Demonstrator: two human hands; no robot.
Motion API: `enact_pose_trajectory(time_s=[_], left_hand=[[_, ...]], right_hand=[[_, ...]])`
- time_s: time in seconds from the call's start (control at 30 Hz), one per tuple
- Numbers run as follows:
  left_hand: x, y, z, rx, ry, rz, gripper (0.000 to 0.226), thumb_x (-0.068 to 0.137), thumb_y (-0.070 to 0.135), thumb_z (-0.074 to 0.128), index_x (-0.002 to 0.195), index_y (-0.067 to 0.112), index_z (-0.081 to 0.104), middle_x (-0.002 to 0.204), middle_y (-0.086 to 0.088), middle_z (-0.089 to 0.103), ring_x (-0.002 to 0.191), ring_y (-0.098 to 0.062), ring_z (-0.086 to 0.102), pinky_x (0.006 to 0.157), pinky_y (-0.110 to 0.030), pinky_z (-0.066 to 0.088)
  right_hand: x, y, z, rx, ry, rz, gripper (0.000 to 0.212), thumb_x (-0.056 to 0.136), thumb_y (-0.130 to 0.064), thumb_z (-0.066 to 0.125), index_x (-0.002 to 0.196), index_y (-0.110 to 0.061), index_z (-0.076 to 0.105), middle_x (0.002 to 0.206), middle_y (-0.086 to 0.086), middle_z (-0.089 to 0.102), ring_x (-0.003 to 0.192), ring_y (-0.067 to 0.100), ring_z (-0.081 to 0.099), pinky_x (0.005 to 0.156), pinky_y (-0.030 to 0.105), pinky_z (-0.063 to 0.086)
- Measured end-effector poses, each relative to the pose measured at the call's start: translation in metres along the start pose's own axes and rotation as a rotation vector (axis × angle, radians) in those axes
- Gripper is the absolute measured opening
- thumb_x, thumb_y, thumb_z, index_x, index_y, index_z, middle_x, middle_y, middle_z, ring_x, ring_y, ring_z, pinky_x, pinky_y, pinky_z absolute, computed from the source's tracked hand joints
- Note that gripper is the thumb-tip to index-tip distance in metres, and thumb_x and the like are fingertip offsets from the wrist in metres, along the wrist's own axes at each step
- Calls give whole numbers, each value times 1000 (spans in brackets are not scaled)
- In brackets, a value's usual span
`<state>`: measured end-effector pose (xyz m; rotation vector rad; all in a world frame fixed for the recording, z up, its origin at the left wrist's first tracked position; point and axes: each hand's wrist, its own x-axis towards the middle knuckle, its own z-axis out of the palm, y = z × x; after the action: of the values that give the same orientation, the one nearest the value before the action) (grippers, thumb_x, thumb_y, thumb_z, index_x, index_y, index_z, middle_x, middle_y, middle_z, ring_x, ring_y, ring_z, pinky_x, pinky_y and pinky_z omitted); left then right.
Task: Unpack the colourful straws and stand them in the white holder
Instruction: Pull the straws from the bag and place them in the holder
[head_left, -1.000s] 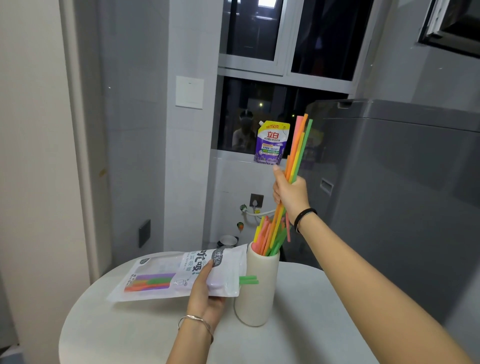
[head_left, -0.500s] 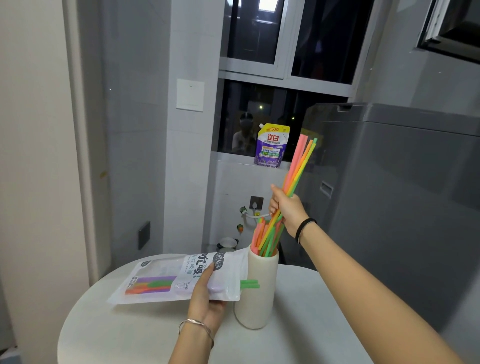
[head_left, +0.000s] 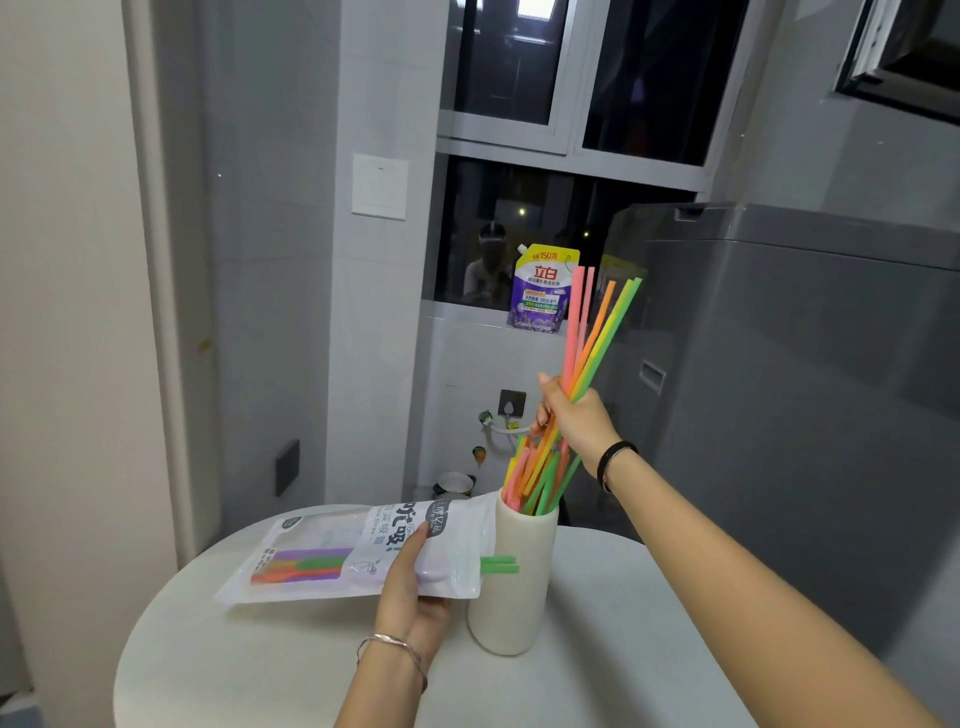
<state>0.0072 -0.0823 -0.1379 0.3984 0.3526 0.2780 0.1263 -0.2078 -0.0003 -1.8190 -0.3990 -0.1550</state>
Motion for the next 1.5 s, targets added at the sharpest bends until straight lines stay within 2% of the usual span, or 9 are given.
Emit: enact_pose_trajectory(time_s=[0.27,0.37,0.5,0.67,0.8,0.97,1.2,1.37,1.5], left_hand=[[-1,2,1,7,6,-17,11,88,10,60,97,15,62,69,-2,75,84,-21,65,75,-41,52],[-2,2,1,5,6,-12,13,88,10,61,99,15,62,70,-2,76,83,-20,65,73,-41,52],[-3,1,1,16,-3,-13,12,88,10,60,98,16,62,69,-1,76,66,-16,72,70,-40,52],[-4,0,2,15,3,-20,19,88,10,61,106,15,61,70,-1,75,83,-19,65,66,-37,55],[-5,2,3,13,6,-28,13,88,9,60,100,15,61,67,0,75,79,-17,66,54,-30,57],[-8,2,4,4,-6,-21,11,89,8,58,97,15,62,66,0,75,56,-13,71,44,-29,56],[-8,-2,3,15,-17,-20,12,88,8,59,98,15,62,66,0,75,56,-13,71,46,-31,57],[-6,-5,3,20,-27,-10,25,88,8,60,113,14,59,70,0,76,61,-15,72,47,-31,57],[-4,-7,4,38,-37,13,22,87,7,61,108,16,60,74,0,77,63,-14,73,48,-32,57]], right_hand=[[-1,3,2,79,-46,32,33,91,-26,57,62,-11,55,62,6,63,63,19,64,61,29,57],[-1,0,3,133,-52,97,35,95,-28,50,67,-9,58,69,9,66,67,21,65,74,38,56],[-4,-4,6,228,-61,87,33,99,-21,42,90,4,61,80,16,67,63,18,66,61,21,56],[-4,-5,4,218,-33,25,30,100,-16,39,113,4,57,106,25,67,95,36,66,61,21,56],[0,-6,-2,239,-4,-15,27,100,-18,38,112,-6,59,100,16,68,98,36,66,58,18,57],[4,-5,-13,297,44,-11,21,99,-16,40,93,-9,59,96,16,67,75,21,68,60,21,58],[-3,-7,-24,140,-202,-51,28,93,7,42,113,-3,57,117,16,64,108,23,61,86,27,53],[-6,-15,-9,87,-250,-160,34,86,16,46,114,1,58,114,6,63,106,14,60,82,14,51],[-5,-13,4,221,-193,-152,23,87,9,52,107,0,61,107,8,67,102,17,65,87,23,54]])
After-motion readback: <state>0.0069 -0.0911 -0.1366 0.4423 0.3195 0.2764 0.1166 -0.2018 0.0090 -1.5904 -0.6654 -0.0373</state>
